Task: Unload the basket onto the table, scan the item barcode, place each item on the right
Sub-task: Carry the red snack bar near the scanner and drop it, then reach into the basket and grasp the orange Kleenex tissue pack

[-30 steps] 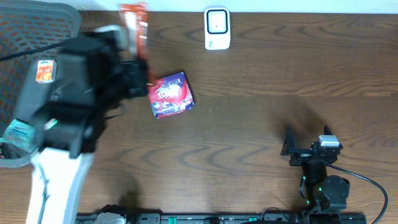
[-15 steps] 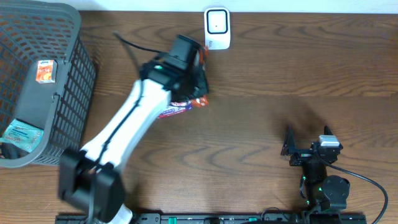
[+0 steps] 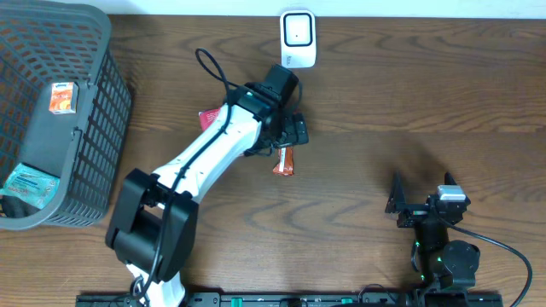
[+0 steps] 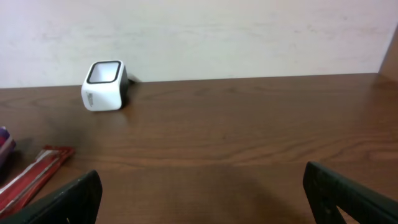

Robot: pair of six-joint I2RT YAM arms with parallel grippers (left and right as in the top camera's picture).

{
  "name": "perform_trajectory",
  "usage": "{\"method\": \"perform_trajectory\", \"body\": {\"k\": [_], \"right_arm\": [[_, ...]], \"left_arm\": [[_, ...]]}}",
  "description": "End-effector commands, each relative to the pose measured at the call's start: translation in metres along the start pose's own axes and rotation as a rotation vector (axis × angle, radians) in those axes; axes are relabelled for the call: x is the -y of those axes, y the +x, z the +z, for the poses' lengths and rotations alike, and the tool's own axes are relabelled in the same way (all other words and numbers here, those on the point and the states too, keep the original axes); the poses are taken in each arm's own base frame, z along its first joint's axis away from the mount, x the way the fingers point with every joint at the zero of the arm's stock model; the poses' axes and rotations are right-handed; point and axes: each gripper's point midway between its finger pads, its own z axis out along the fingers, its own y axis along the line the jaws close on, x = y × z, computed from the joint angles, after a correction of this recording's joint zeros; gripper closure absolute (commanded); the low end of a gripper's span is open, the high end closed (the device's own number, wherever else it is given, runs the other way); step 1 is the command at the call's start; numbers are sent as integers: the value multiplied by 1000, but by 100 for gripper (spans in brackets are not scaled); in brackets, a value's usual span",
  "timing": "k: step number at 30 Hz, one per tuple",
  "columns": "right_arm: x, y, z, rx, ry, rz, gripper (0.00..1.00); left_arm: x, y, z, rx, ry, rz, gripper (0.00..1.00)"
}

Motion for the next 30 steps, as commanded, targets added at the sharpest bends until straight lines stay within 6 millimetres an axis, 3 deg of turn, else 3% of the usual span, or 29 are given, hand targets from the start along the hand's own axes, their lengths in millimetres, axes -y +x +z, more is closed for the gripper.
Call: {"method": "perform_trajectory", "body": {"k": [1, 5, 8, 13, 17, 21, 24, 27, 30], "right_arm": [[3, 2, 0, -3, 12, -8, 1], [3, 2, 0, -3, 12, -8, 1], [3, 2, 0, -3, 12, -8, 1], [3, 2, 0, -3, 12, -8, 1], [3, 2, 0, -3, 12, -8, 1], [3, 2, 0, -3, 12, -8, 1], [3, 2, 0, -3, 12, -8, 1], [3, 2, 0, -3, 12, -8, 1], [3, 1, 0, -3, 12, -8, 1]], "left_arm": [[8, -33, -60, 152, 74, 58, 2], [-5, -57, -128, 320, 134, 90, 2], [-27, -72, -184, 467, 149, 108, 2], [-94, -82, -272, 695, 110, 2, 2], [-150, -81, -321, 838, 49, -132, 2], [-208, -78, -356, 949, -37, -271, 2], [-254, -75, -368, 986, -108, -398, 2], [-302, -68, -367, 983, -206, -583, 2], [-350, -59, -351, 925, -362, -719, 2]]}}
